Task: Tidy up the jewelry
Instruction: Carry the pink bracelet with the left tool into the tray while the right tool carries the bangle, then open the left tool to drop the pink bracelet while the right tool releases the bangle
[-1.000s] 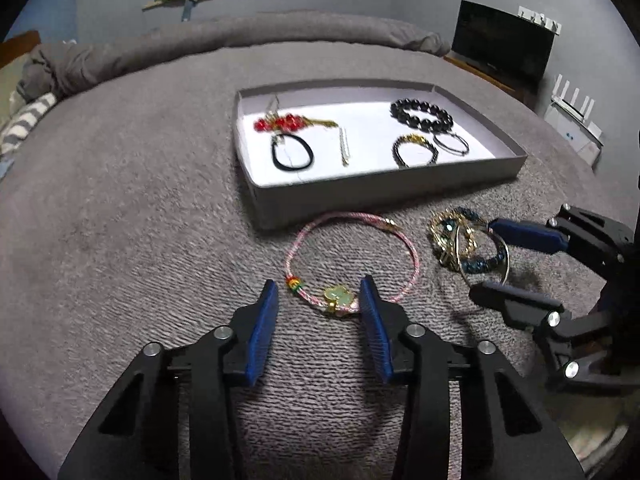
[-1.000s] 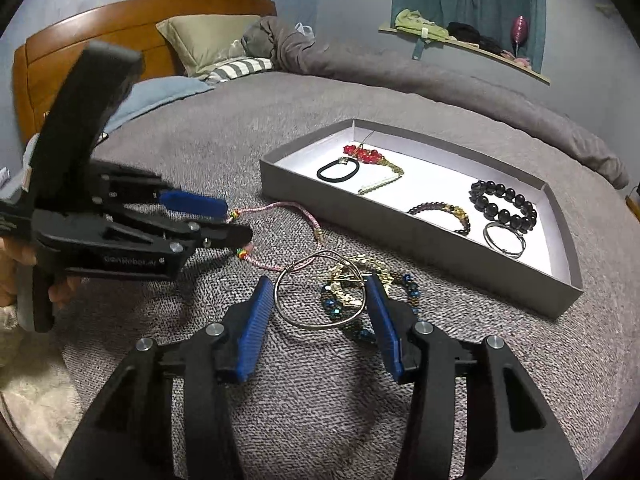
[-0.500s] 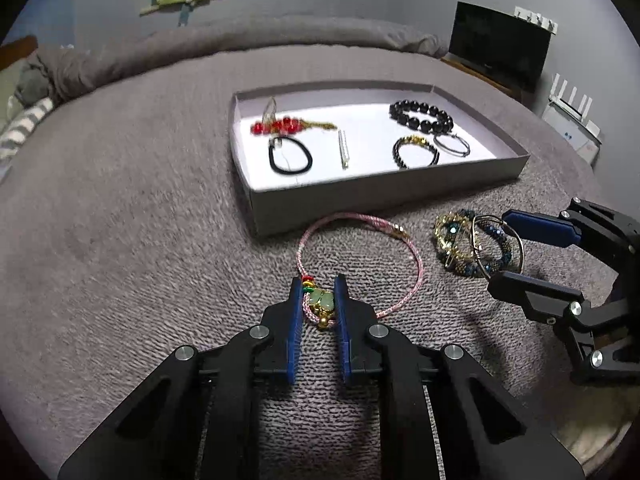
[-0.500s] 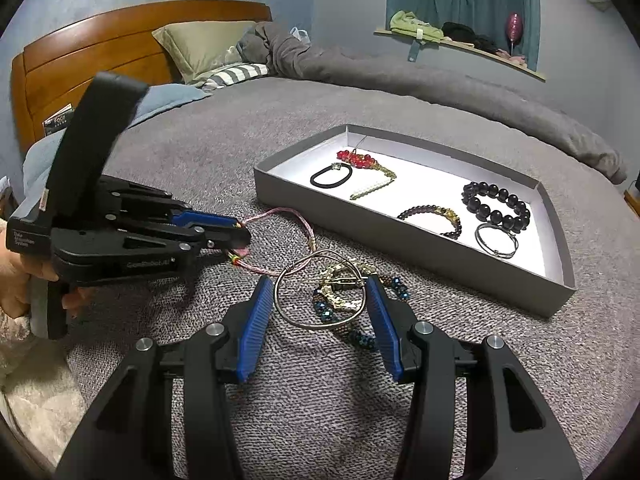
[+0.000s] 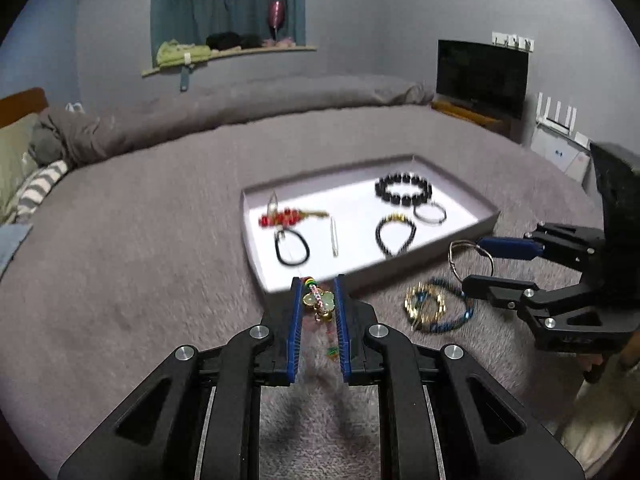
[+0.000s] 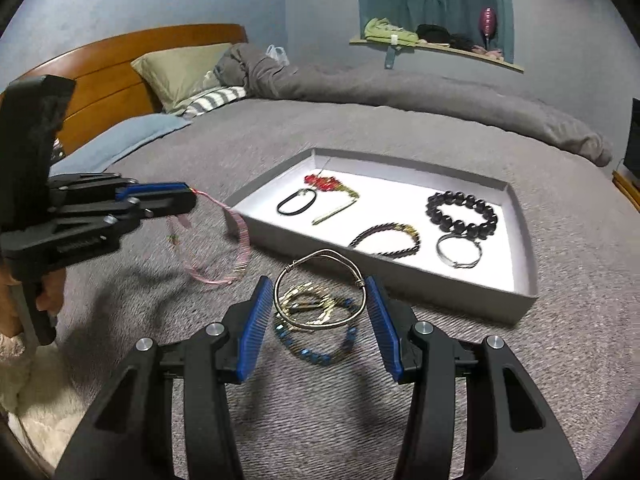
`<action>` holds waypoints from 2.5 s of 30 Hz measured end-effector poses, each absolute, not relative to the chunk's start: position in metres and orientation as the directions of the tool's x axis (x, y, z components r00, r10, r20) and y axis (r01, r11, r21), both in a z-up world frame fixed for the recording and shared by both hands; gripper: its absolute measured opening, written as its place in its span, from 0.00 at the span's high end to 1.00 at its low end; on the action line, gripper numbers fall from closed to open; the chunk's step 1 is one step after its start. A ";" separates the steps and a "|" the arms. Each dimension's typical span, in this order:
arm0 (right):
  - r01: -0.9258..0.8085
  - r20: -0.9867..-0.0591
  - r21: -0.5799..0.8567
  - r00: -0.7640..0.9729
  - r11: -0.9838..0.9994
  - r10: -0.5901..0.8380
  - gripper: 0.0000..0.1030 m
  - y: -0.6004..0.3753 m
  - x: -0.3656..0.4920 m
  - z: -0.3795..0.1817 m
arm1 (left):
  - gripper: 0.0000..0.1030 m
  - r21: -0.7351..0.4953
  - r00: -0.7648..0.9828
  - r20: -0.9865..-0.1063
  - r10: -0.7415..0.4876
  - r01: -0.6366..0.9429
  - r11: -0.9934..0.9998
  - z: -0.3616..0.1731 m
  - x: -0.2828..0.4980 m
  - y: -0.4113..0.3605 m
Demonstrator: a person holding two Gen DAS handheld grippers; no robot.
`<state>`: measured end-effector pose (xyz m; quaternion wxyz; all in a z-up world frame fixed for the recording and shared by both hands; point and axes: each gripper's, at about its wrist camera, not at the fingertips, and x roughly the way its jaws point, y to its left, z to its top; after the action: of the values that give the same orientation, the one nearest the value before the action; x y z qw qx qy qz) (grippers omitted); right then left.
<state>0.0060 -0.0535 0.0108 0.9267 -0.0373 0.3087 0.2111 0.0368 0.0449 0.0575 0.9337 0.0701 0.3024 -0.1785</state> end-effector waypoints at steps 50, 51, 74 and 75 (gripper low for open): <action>-0.182 -0.768 0.016 0.628 0.983 0.129 0.53 -0.028 0.183 -0.007 | 0.68 0.035 0.694 -0.698 -0.179 0.282 0.959 0.018 0.154 0.036; -0.179 -0.770 0.016 0.625 0.984 0.126 0.53 -0.029 0.183 -0.007 | 0.68 0.036 0.697 -0.694 -0.178 0.281 0.959 0.019 0.154 0.036; -0.126 -0.782 0.045 0.612 0.991 0.113 0.47 -0.038 0.182 -0.010 | 0.56 0.032 0.707 -0.682 -0.188 0.285 0.958 0.021 0.149 0.036; -0.124 -0.780 0.047 0.616 0.991 0.114 0.46 -0.039 0.181 -0.010 | 0.56 0.031 0.707 -0.682 -0.188 0.285 0.958 0.021 0.149 0.036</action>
<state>0.1815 -0.0392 -0.0098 0.8988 -0.0058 0.4334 0.0660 0.1489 0.0359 0.0208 0.9215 0.0671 0.3605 -0.1284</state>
